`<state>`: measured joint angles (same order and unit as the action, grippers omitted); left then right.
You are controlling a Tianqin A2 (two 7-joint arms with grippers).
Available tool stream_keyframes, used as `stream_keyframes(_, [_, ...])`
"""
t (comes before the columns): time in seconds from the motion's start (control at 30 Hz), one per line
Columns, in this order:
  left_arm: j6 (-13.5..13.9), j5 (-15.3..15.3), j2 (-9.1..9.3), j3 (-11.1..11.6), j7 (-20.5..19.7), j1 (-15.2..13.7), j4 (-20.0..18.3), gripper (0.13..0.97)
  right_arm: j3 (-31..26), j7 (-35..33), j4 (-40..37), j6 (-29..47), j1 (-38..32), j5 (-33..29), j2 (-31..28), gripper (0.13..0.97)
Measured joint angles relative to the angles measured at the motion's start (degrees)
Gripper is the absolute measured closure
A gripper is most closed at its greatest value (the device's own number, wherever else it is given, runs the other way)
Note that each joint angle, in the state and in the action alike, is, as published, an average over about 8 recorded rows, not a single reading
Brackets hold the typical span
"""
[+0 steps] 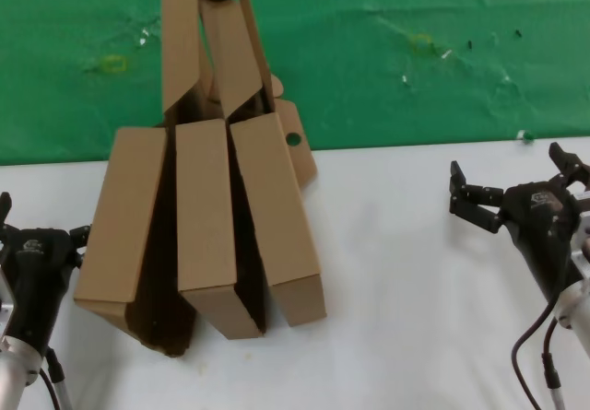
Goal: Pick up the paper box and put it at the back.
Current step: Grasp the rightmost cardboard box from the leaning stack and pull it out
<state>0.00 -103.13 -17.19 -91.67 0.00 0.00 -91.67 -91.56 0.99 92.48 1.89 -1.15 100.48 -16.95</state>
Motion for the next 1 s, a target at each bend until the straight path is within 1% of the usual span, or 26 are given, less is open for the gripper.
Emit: stream_keyframes(1.0, [0.00,0.00,0.00,0.00,0.00,0.00,0.00,0.132,0.00,0.00,0.00,0.00,0.00,0.00,0.00,0.129])
